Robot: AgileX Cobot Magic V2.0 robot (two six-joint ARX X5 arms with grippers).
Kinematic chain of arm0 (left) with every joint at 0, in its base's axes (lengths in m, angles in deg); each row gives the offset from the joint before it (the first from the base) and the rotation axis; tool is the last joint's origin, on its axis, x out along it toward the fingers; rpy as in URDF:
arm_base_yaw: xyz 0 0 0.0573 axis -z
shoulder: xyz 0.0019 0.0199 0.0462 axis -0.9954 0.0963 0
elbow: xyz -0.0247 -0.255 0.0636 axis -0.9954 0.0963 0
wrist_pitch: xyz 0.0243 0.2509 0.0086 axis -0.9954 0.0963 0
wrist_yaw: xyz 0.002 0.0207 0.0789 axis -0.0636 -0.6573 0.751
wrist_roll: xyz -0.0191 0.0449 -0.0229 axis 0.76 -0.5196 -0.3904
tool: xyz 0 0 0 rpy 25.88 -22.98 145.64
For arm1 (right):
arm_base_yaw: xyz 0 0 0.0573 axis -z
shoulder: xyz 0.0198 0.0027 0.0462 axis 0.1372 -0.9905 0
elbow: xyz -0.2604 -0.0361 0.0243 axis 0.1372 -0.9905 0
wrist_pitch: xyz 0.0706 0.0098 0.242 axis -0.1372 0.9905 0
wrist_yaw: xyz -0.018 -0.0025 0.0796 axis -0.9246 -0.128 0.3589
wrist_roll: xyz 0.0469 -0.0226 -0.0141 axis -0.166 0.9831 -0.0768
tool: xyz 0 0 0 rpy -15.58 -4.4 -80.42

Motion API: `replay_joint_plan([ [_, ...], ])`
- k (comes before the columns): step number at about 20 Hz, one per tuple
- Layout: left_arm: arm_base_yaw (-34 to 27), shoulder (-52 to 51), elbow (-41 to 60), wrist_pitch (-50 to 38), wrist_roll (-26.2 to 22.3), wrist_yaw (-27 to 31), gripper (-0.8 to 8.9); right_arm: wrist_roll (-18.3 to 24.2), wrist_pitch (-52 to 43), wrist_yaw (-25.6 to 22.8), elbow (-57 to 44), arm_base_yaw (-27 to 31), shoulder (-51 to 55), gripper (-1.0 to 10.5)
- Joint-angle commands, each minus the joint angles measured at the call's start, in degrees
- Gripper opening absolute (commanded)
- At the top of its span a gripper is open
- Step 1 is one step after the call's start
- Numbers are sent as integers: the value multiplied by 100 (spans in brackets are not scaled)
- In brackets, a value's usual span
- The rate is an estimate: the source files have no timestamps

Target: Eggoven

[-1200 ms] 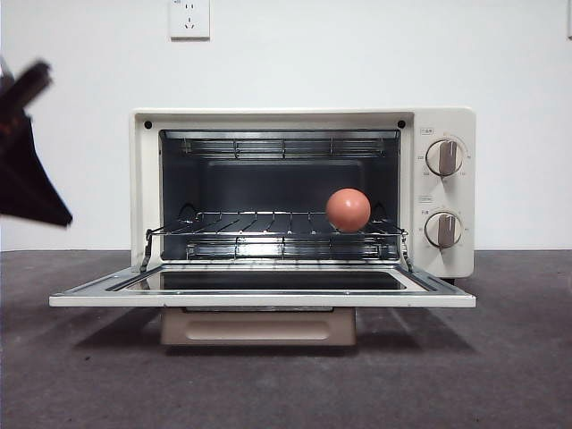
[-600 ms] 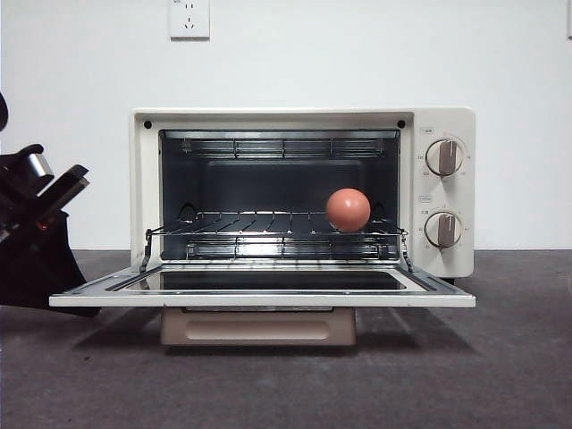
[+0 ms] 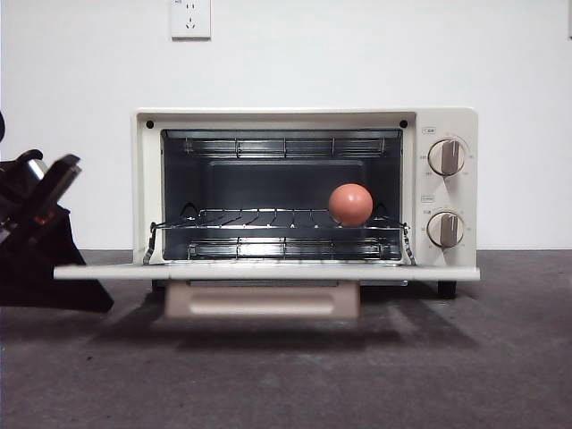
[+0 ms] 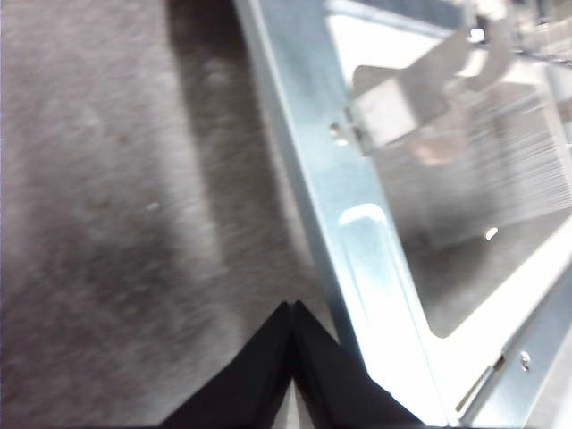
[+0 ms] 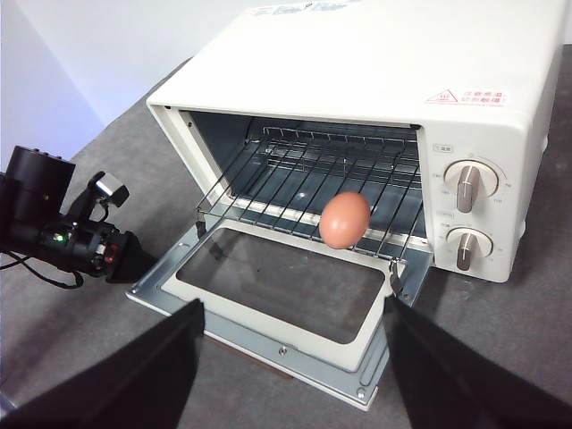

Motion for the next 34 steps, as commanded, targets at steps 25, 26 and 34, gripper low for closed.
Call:
replay_joint_plan([
  [25, -90, -1578, -293, -2079, 2015, -37, 7, 76, 223, -179, 74, -50, -76, 301],
  [26, -39, -1827, -293, -1790, 1847, 118, 7, 96, 219, -199, 74, -50, -109, 298],
  [34, 531, -4019, -293, 638, 570, 1764, 7, 640, -306, -271, -170, -52, -210, 225],
])
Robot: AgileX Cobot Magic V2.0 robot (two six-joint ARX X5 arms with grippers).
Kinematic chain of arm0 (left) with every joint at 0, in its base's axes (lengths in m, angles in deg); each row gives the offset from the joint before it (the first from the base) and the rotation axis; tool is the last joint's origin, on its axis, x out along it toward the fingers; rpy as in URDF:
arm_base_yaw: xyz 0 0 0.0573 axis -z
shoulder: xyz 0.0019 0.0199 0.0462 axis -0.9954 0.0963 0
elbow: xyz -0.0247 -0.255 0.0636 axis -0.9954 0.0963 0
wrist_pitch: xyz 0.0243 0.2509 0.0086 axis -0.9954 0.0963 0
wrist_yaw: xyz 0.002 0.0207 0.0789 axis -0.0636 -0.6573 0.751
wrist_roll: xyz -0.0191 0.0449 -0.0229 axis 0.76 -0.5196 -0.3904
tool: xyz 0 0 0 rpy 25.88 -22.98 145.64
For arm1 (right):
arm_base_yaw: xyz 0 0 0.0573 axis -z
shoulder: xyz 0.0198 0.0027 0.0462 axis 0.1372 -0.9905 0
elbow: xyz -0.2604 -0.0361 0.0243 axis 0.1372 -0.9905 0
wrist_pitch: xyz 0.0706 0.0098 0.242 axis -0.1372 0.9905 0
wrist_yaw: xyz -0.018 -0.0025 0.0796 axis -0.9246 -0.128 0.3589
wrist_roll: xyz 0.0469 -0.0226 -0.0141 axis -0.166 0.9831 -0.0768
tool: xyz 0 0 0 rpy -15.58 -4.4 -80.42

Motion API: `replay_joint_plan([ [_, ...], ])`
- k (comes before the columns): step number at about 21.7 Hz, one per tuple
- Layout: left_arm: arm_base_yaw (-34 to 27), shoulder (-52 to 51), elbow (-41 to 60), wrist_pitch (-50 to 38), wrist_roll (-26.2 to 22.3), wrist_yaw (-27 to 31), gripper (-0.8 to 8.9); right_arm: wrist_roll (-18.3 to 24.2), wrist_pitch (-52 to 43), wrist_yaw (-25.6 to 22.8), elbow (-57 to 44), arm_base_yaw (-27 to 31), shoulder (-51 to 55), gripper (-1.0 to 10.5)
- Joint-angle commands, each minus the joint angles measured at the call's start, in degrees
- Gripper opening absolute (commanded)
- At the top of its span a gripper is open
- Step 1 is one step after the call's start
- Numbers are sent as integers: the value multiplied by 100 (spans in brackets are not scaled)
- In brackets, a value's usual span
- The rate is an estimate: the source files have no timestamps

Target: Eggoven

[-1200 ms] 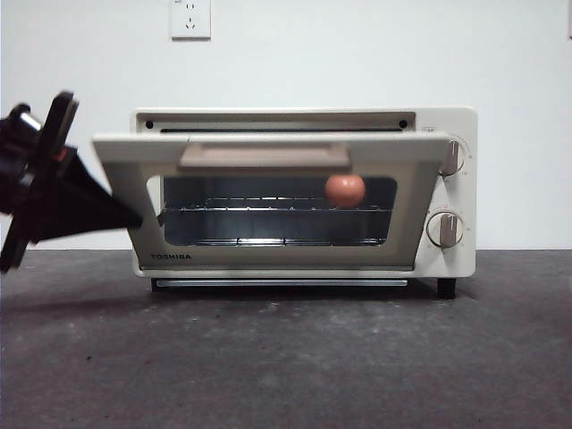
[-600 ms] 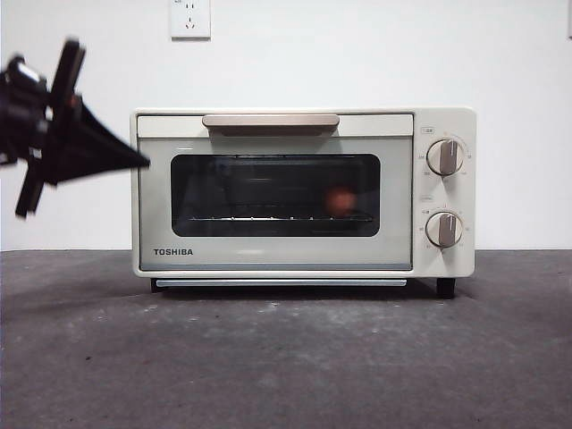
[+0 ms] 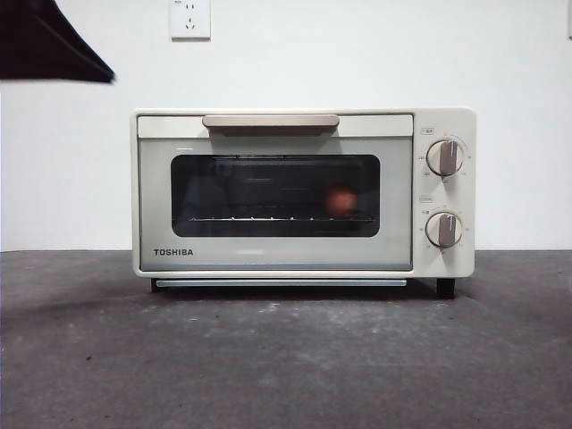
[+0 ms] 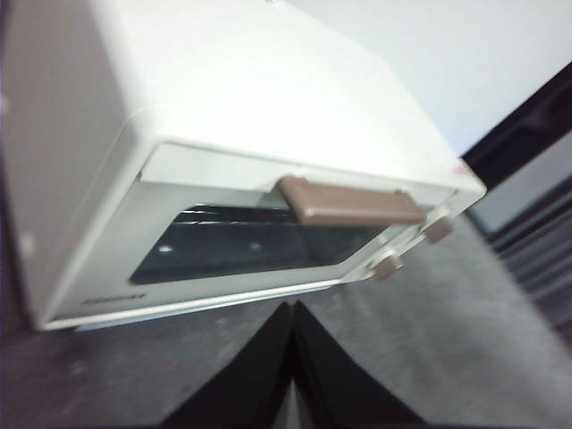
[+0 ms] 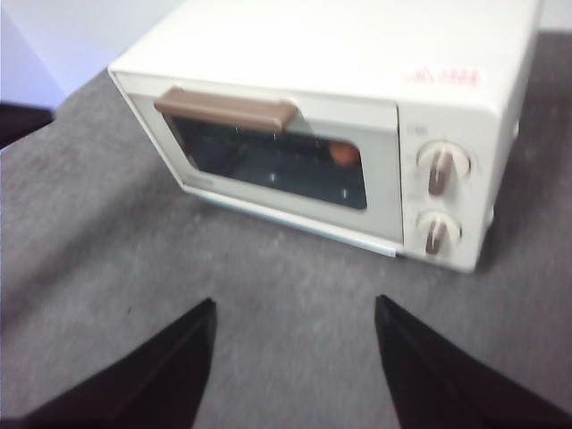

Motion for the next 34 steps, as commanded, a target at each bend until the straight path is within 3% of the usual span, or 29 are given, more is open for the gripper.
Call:
replay_joint_plan([
  [1, 146, -579, -50, 535, -636, 498, 7, 354, -463, -9, -203, -52, -26, 208],
  [10, 282, -2216, -50, 1729, -916, 1237, 7, 457, -2940, 356, -1888, -57, 144, -1],
  [14, 282, -2645, -50, 2199, -1062, 1366, 7, 428, -3936, 63, -2450, -55, 201, 3],
  [34, 282, -2787, -50, 2542, -1058, 1364, 8, 435, -3923, -85, -2533, -50, 205, 3],
])
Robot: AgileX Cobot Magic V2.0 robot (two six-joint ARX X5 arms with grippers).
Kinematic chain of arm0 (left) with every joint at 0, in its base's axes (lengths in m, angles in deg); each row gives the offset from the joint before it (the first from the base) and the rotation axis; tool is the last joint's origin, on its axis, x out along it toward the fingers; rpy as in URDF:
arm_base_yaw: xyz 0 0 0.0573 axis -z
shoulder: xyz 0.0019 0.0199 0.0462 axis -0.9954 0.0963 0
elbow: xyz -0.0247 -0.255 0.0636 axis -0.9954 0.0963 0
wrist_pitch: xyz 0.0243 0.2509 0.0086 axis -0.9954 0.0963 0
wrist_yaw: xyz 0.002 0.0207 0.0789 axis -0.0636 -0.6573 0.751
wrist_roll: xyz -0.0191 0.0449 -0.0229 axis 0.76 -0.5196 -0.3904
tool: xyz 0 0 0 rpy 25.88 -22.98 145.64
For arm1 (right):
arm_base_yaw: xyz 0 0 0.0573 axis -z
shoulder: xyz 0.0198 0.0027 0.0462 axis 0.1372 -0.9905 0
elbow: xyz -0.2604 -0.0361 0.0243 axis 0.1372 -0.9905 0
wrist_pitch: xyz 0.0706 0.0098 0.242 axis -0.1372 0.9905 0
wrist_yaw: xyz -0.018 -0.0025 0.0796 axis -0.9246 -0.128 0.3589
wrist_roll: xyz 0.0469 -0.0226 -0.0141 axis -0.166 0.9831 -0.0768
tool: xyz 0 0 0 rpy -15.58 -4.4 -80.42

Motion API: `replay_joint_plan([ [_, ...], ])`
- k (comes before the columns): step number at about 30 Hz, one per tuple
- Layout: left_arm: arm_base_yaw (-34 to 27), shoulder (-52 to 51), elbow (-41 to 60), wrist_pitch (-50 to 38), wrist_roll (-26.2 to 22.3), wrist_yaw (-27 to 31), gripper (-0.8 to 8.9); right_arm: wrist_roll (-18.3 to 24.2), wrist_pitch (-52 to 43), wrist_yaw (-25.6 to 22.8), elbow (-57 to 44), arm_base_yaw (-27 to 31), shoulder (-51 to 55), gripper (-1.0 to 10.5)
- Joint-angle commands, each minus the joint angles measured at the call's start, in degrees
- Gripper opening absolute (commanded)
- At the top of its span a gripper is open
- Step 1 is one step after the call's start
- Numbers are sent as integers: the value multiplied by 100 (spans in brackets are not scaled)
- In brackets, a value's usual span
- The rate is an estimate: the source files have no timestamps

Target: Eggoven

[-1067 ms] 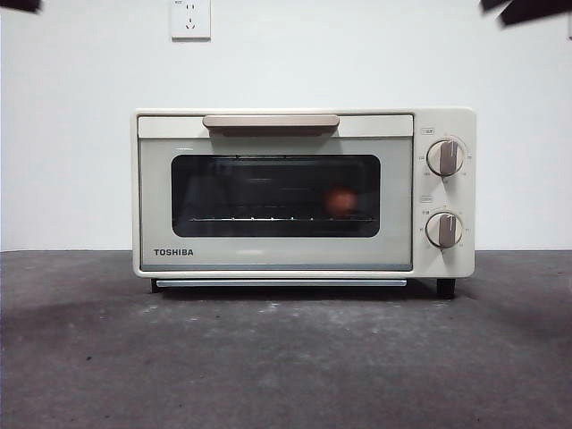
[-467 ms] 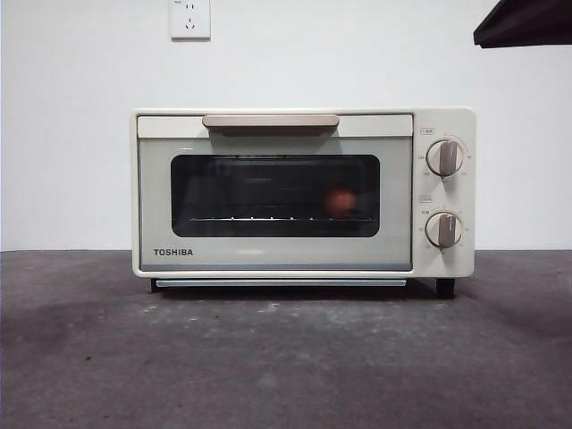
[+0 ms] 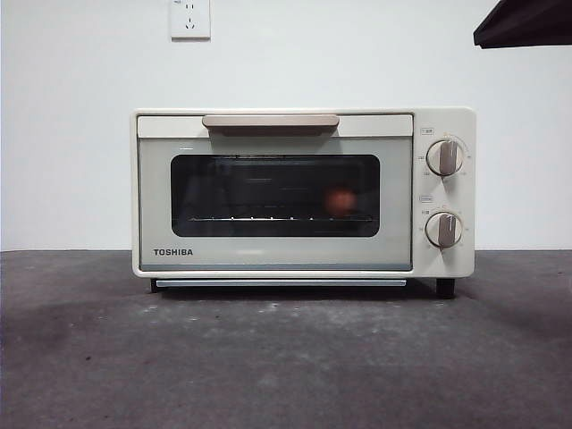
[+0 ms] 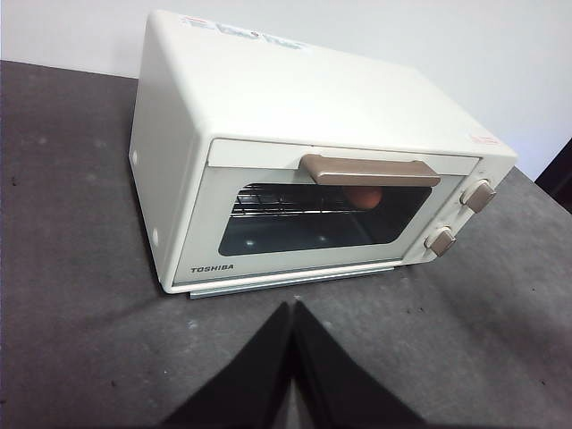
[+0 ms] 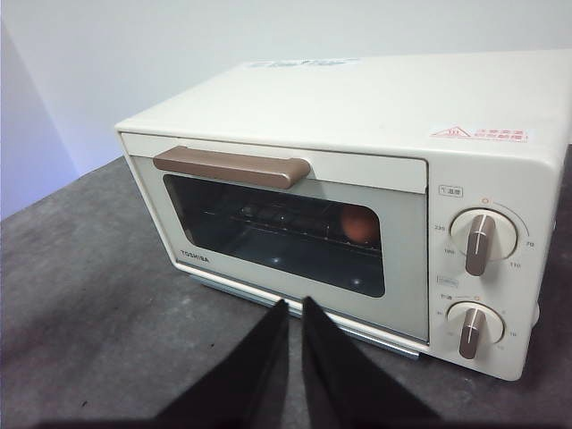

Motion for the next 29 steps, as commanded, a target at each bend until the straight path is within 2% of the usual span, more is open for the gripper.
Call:
replay_joint_plan([
  [1, 15, 9, -50, -44, -70, 15, 8, 48, -63, -24, -20, -35, -11, 3],
  [5, 15, 9, -50, -42, -72, 15, 8, 48, -63, -24, -20, -35, -9, 3],
  [6, 20, 4, -46, -63, -199, 17, 8, 48, -63, -24, -20, -35, -9, 3],
  [11, -181, -321, 83, -306, -1596, 188, 8, 48, -63, -22, -20, -35, -11, 3],
  [14, -496, -763, 485, -955, -1897, 328, 8, 48, -63, -24, -20, -35, -11, 3],
  [17, -837, -1329, 1137, -1816, -1939, 629, 8, 48, -63, -24, -20, -35, -9, 3],
  [20, -1073, -1849, 1777, -2277, -1939, 979, 8, 48, -63, -24, -20, -35, -9, 3],
  [25, -1259, -2437, 2599, -2258, -1934, 1093, 8, 48, -66, -24, -20, -35, -11, 3],
  [29, -1281, -2479, 3012, -2190, -1899, 1091, 8, 48, -63, -24, -20, -35, -9, 3],
])
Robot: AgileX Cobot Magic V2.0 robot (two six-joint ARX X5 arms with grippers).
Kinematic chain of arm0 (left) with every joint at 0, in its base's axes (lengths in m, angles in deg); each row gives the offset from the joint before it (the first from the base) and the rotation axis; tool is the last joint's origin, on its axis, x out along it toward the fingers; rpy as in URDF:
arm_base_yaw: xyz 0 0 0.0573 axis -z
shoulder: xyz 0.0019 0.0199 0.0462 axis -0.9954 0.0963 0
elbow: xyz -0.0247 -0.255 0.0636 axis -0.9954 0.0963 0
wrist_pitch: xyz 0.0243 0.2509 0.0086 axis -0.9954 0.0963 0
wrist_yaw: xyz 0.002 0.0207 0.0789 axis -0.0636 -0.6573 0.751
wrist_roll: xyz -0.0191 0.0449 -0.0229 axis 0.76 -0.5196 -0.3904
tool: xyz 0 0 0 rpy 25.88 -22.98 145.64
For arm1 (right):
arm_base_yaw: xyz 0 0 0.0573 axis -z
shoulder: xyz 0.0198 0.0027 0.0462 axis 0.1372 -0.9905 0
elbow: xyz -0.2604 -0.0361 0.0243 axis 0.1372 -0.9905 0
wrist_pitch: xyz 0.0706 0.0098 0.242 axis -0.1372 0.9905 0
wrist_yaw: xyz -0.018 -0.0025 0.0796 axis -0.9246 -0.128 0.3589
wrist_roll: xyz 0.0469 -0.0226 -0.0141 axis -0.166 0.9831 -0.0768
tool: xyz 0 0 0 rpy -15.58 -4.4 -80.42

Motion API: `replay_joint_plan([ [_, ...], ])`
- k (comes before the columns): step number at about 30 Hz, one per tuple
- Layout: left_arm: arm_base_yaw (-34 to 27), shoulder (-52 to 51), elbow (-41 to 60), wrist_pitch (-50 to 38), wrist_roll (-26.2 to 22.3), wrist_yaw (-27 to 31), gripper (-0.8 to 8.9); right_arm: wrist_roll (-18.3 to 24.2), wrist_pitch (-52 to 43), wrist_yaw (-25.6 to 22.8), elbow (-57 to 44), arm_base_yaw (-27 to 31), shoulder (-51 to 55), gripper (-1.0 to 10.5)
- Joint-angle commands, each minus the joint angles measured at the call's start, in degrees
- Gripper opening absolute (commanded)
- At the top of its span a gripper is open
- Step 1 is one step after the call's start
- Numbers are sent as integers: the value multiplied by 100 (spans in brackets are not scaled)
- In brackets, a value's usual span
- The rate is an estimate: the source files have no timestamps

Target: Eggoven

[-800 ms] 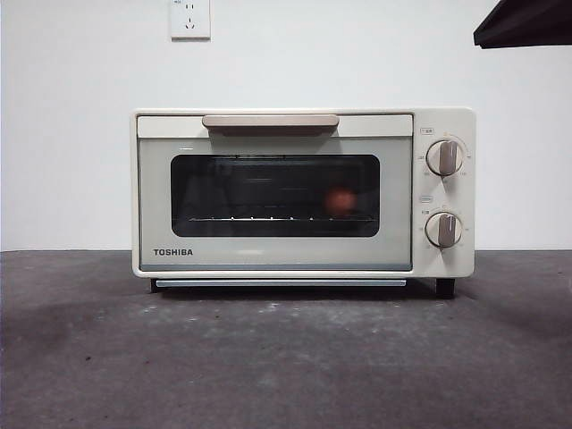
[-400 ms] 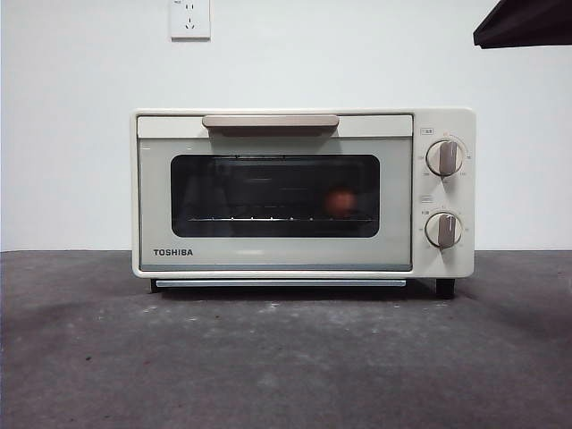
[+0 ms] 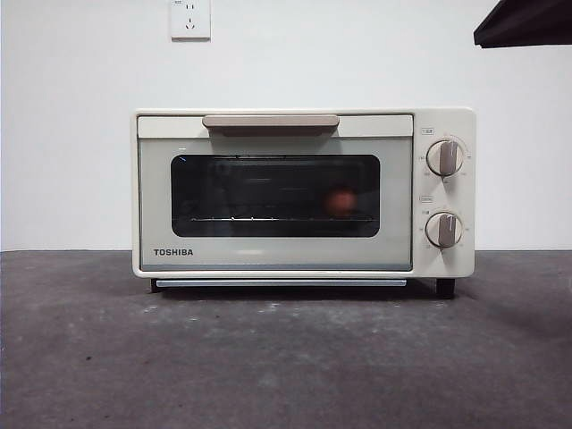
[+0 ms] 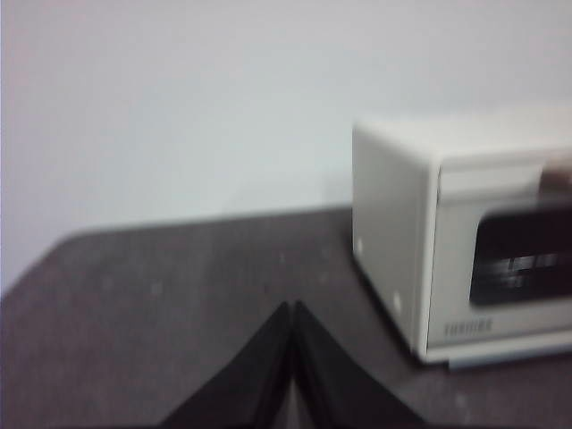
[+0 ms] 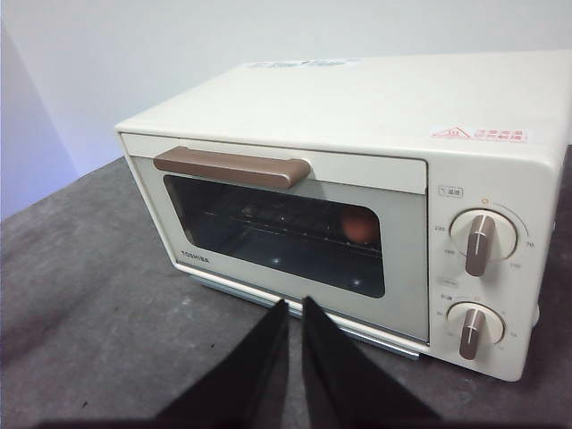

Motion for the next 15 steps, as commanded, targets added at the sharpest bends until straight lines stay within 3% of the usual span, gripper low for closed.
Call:
replay_joint_plan([
  [1, -15, -9, 173, 33, -33, 17, 8, 48, -66, -24, -20, -35, -11, 3],
  [15, -13, -9, 763, 557, 179, 17, 8, 48, -66, -24, -20, -35, -11, 3],
])
